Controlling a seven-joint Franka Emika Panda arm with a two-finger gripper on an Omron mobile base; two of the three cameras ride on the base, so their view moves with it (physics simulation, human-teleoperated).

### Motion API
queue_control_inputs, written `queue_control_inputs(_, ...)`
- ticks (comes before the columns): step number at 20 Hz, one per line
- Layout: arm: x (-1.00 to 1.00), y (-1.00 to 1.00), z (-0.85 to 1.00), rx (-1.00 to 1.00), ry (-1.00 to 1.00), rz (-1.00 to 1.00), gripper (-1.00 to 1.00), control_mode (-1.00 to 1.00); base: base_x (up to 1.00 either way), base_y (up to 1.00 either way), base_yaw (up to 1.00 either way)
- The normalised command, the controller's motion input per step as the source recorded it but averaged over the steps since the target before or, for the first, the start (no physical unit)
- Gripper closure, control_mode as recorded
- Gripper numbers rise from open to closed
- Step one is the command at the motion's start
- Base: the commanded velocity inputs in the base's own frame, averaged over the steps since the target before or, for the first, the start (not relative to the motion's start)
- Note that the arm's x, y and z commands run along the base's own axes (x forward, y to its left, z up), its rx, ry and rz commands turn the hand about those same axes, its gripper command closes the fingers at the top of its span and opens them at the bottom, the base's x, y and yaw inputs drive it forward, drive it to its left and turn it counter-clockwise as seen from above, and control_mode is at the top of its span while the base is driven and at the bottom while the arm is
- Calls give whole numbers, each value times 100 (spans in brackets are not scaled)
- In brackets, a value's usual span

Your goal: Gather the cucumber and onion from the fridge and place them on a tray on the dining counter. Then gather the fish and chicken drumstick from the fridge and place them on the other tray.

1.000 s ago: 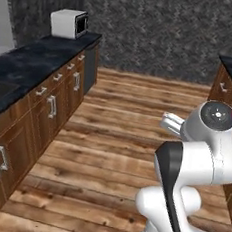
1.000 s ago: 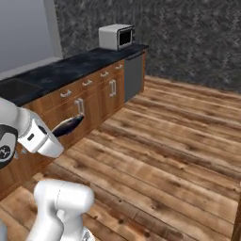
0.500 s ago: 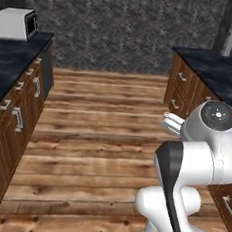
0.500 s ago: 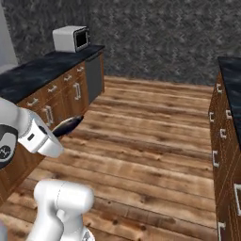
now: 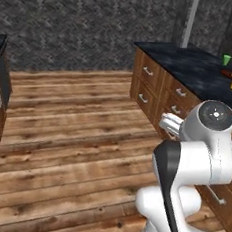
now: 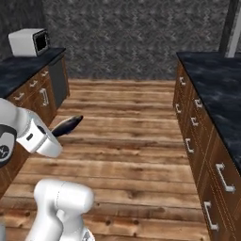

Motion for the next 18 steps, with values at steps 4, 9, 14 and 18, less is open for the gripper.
queue_control_inputs(4,0,0,0,0,0,0,100,100,8,-42,-24)
queue_control_inputs(9,0,0,0,0,0,0,100,100,-29,-63,-13)
queue_control_inputs(14,0,0,0,0,0,0,100,100,-67,-63,-11)
queue_control_inputs(18,0,0,0,0,0,0,100,100,-80,-59,-11)
